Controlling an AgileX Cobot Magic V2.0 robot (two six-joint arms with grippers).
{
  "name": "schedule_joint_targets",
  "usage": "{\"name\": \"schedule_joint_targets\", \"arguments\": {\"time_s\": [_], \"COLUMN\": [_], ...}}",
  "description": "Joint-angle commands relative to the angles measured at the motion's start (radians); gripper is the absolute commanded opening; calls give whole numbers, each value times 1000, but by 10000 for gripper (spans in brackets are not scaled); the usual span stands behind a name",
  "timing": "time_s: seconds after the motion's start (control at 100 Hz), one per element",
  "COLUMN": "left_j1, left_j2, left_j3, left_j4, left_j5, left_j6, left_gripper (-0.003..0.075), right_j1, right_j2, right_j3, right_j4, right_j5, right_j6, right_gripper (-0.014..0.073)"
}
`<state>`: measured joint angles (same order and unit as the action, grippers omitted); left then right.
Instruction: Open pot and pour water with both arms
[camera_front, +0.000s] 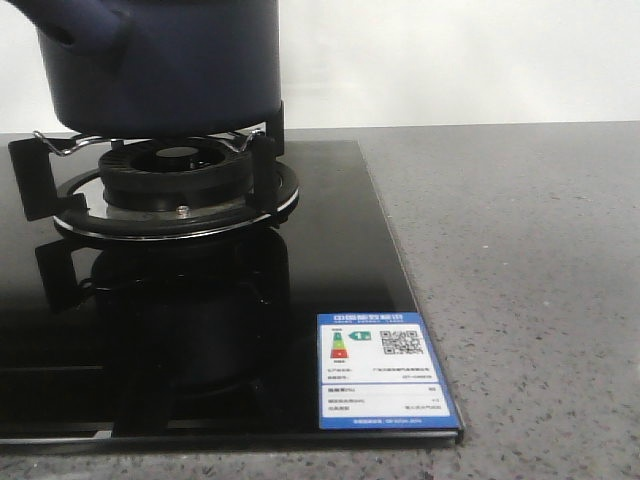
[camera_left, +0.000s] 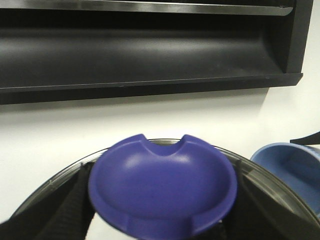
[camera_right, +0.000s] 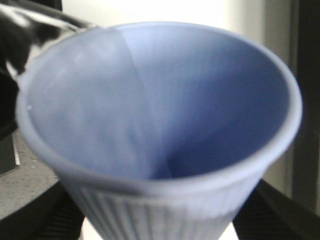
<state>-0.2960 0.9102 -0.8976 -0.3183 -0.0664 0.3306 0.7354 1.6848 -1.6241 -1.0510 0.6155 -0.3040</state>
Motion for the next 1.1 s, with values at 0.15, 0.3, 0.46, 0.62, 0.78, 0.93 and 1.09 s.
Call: {"name": "schedule_joint_targets", "arguments": {"time_s": [0.15, 0.3, 0.46, 0.62, 0.78, 0.93, 1.09], "left_j1": [3, 3, 3, 3, 3, 3, 3], "left_j2": [-20, -20, -20, -20, -20, -20, -20], "left_j3": [-38, -38, -38, -38, -38, -38, -38], "left_j4": [3, 3, 3, 3, 3, 3, 3], "left_j5": [-101, -101, -101, -101, -101, -101, -101], "left_j6": [-9, -9, -9, -9, -9, -9, -9], "left_gripper": [433, 433, 433, 433, 433, 433, 433], "right_j1": [4, 4, 4, 4, 4, 4, 4], "right_j2": [-52, -52, -52, -52, -52, -52, -52], "right_j3": [-39, -39, -39, -39, -39, -39, -39], "right_j4": [-170, -227, -277, -294, -302, -364, -375], "right_j5": [-42, -42, -45, -73, -117, -127, -141], "right_j6": [-2, -2, -2, -2, -2, -2, -2], "right_gripper": [345, 345, 345, 345, 345, 345, 345]}}
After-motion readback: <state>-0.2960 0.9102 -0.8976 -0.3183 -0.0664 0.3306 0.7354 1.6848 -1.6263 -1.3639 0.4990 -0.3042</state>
